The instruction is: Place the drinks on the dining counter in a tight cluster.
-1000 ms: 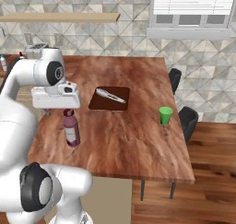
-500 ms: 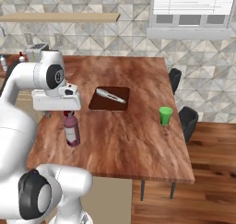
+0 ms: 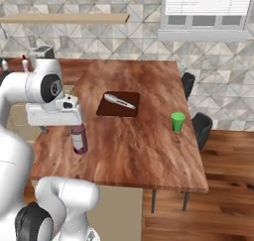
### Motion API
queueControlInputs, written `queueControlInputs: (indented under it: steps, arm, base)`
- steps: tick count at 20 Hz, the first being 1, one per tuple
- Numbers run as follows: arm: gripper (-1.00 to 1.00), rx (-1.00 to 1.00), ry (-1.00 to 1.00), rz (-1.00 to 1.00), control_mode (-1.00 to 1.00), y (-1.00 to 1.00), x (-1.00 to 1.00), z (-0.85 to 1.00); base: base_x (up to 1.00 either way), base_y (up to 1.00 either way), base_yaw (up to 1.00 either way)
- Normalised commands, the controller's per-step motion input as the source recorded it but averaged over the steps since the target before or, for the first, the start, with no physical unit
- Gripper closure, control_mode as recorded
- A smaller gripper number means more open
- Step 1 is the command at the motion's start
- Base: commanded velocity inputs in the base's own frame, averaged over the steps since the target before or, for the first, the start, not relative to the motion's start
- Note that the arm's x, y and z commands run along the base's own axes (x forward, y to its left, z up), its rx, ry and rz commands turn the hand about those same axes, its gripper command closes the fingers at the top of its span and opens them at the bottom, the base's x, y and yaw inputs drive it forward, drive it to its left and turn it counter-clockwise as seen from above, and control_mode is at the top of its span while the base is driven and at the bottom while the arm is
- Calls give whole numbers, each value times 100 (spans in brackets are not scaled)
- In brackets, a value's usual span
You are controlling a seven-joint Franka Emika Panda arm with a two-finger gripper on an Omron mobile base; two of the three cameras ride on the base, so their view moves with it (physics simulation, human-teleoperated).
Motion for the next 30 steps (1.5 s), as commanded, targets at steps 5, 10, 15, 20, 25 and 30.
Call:
queueControlInputs:
  steps: [5,10,15,20,25,30]
  arm:
    - [-100,0,0,0,100,0,0,0]
    - [-100,0,0,0,100,0,0,0]
    - [-100,0,0,0,100,0,0,0]
    - [-100,0,0,0,100,0,0,0]
    - [-100,0,0,0,100,0,0,0]
    - [-100,0,0,0,100,0,0,0]
  base:
    - [-65,72,0]
    - [-32,100,-8]
    - [-16,100,-3]
    - [66,100,-10]
    - [100,100,-27]
    - [100,89,-30]
